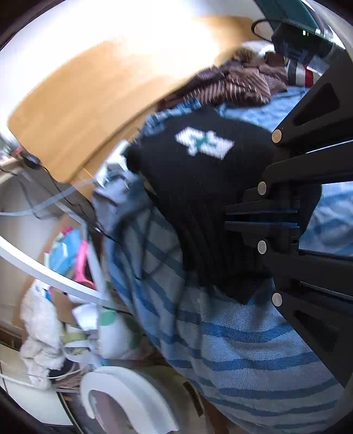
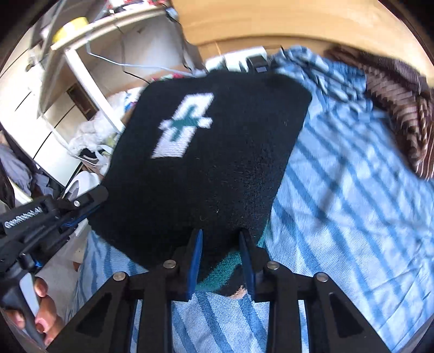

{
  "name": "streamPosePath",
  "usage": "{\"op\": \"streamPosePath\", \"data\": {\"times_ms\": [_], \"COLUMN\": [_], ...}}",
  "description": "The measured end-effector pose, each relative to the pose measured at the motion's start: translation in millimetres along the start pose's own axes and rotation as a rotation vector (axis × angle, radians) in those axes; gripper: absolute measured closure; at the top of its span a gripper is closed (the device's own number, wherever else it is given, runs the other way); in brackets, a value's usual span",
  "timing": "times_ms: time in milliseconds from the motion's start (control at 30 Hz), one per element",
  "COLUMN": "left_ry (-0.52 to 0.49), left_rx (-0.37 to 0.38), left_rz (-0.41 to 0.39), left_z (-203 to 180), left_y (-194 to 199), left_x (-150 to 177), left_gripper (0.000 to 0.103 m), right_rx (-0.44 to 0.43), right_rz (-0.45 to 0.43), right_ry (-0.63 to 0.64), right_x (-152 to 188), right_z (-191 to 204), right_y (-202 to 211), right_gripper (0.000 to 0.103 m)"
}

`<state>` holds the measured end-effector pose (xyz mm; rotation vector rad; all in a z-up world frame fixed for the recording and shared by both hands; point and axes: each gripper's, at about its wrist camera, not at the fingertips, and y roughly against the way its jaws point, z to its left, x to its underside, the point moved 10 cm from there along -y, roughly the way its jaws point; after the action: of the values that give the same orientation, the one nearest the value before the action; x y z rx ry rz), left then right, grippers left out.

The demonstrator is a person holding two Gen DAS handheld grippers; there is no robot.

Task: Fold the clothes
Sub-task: 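Grasp the folded sweater bundle with both grippers and lift it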

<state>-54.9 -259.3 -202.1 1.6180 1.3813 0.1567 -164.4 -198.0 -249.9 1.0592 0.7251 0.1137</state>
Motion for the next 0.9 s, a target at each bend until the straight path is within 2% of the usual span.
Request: {"op": "streamPosePath", "data": {"times_ms": [100,133,167,267,367,467,567,667,733,767,833,900], "left_ry": [0.008,0.013,0.017,0.011,-0.045,-0.126,-0.2,-0.248,-0.275,-0.288,-0.283,-0.245], "left_rx": [0.012,0.013,0.012,0.027,0.081,0.118,0.122,0.103,0.085,0.071,0.019,-0.054], "left_rz": [0.007,0.009,0.012,0.011,-0.041,-0.075,-0.062,-0.031,-0.008,0.008,0.06,0.129], "left_z": [9,11,12,7,-15,-51,-84,-105,-115,-117,-109,-88], "left_y": [-7,-9,-10,-3,21,31,16,-8,-26,-37,-65,-97], "left_x": [-3,-4,-4,-7,-20,-47,-67,-81,-88,-90,-91,-89], "left_gripper": [0.099,0.099,0.099,0.099,0.101,0.101,0.101,0.101,0.101,0.101,0.101,0.101], "right_rx": [-0.013,-0.017,-0.023,-0.077,-0.105,-0.037,0.01,0.019,0.003,0.0,0.048,0.076], "right_rz": [0.018,0.024,0.029,0.035,0.02,-0.069,-0.116,-0.171,-0.185,-0.19,-0.167,-0.128], "right_ry": [-0.03,-0.041,-0.052,-0.126,-0.152,-0.142,-0.165,-0.165,-0.156,-0.151,-0.137,-0.154], "right_x": [5,6,8,15,8,-23,-66,-107,-119,-125,-131,-140], "right_z": [-5,-7,-8,-13,-17,-31,-41,-51,-51,-51,-47,-51], "right_y": [-4,-5,-6,-8,4,20,17,18,22,24,13,-9], "right_gripper": [0.07,0.059,0.055,0.056,0.065,0.068,0.068,0.068,0.068,0.068,0.068,0.069]}}
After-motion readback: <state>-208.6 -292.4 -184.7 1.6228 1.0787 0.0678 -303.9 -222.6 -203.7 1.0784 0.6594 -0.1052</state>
